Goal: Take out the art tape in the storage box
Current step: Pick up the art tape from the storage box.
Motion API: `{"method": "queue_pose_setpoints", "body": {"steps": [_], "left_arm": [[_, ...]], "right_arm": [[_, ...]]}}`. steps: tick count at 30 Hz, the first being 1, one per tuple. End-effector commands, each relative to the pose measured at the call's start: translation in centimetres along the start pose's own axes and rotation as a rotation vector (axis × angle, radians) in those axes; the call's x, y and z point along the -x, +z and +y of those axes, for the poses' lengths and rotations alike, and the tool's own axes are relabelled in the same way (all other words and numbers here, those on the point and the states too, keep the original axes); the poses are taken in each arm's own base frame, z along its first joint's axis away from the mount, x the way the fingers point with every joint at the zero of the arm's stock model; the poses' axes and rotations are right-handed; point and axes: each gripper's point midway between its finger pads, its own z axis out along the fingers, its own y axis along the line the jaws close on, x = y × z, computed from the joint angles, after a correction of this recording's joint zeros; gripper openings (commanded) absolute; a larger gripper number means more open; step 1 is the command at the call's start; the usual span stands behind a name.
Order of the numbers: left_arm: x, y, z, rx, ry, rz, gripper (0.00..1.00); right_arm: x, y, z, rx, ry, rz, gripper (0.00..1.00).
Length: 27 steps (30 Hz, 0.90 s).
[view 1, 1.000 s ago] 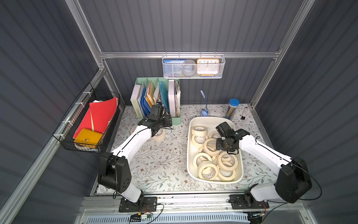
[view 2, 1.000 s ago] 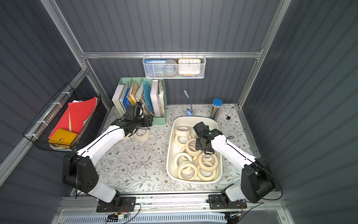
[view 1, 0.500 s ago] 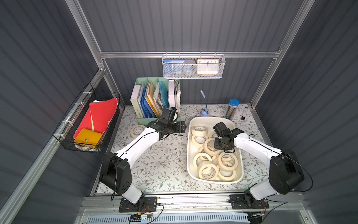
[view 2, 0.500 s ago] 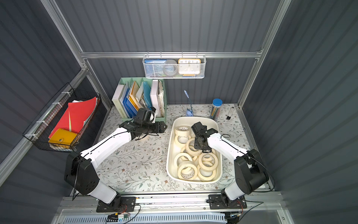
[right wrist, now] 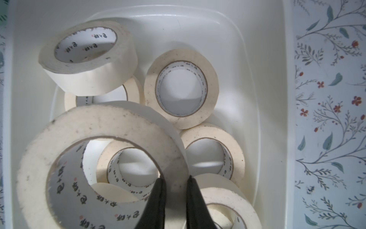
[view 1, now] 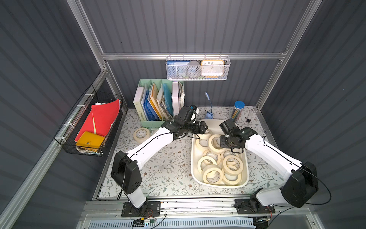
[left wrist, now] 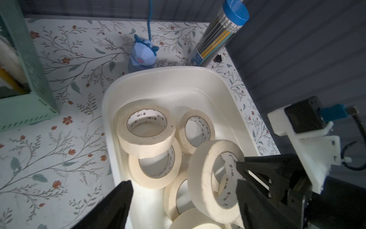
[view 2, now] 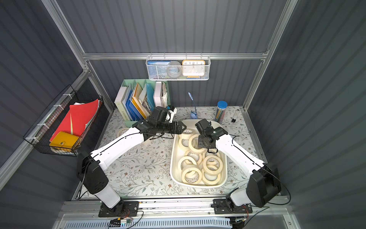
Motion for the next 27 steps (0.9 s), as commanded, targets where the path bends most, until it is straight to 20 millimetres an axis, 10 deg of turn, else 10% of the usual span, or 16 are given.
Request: {"method": "queue_pose_setpoints", "body": {"steps": [1, 14, 22, 27], "left_arm": [[-3.4, 2.2, 0.9, 0.028, 0.02, 0.139, 0.87], [-6.4, 5.3, 2.4, 0.049, 0.011, 0.23, 0.77], [-6.3, 6.1, 2.5, 0.043, -0.001, 0.221, 0.19], [-5.8, 6.0, 2.3, 0.04, -0.005, 0.204, 0.05]], "right_arm": [[1.0, -0.6, 1.0, 0.01, -0.015, -0.023, 0.0], [2.1, -1.1, 3.3, 0.056, -0.029, -0.05, 0.0], [2.3, -1.3, 4.3, 0.091, -0.015, -0.061, 0.0], [2.6, -1.7, 4.7, 0.107, -0.012, -0.073, 0.1]]}}
